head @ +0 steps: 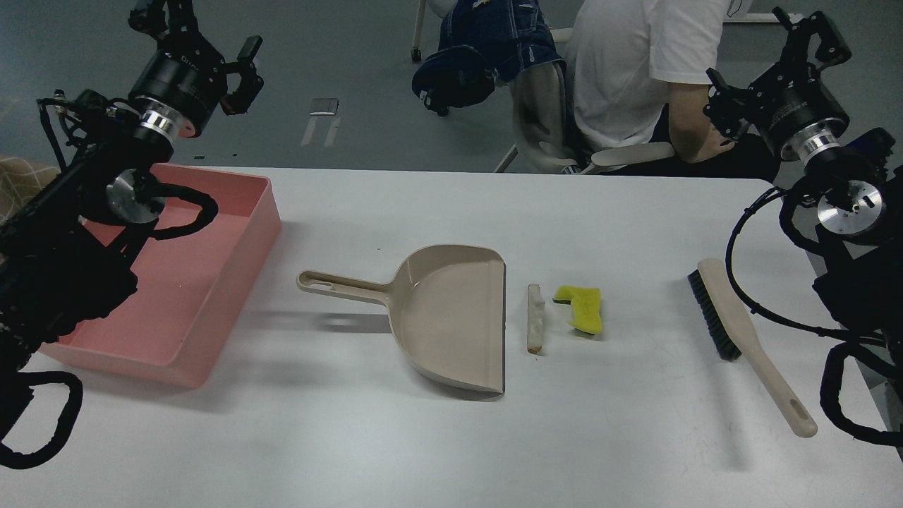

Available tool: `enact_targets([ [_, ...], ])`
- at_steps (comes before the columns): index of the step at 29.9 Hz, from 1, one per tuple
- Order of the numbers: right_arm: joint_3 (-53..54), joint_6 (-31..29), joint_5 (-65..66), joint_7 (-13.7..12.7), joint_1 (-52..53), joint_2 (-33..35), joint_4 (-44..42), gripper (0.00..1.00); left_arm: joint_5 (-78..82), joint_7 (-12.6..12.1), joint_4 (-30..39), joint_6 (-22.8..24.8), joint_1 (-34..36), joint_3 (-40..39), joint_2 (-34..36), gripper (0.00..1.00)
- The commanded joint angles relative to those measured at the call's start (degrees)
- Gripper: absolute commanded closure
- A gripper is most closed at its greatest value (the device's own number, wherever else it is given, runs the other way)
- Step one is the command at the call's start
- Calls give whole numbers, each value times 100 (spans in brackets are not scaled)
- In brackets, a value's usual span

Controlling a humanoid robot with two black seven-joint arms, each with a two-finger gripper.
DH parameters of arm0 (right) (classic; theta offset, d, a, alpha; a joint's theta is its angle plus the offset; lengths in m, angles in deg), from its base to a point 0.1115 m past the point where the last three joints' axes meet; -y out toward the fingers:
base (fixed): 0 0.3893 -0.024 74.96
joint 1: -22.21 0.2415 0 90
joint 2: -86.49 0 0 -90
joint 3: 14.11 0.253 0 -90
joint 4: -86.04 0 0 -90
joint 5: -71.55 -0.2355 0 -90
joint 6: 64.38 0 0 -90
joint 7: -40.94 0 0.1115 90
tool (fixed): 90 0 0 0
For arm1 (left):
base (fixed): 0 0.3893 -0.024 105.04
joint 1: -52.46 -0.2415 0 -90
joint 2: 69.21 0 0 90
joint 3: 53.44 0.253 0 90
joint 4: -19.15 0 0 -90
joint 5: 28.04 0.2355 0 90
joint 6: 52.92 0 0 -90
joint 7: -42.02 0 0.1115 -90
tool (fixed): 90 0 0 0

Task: Sweep and dump garbage into bin

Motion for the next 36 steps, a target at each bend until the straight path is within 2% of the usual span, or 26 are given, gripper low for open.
enact_targets([
  [1, -13, 0, 9, -2, -2, -7, 12, 0, 0, 1, 7, -2, -6, 10, -100, 2],
  [20, -4, 0, -8, -2, 51, 64, 117, 0, -9, 45, 104, 77, -15, -69, -109, 2],
  [24, -4, 0, -8, -11, 42, 64, 126, 0, -9, 255, 191, 77, -67, -43, -109, 2],
  [26, -4, 0, -8, -11, 33, 73, 135, 0, -9, 283, 279, 77, -103, -34, -91, 2],
  [36, -4, 0, -8, -29, -361, 310, 820, 0, -35, 309, 1938, 51, -866, -87, 558, 2],
])
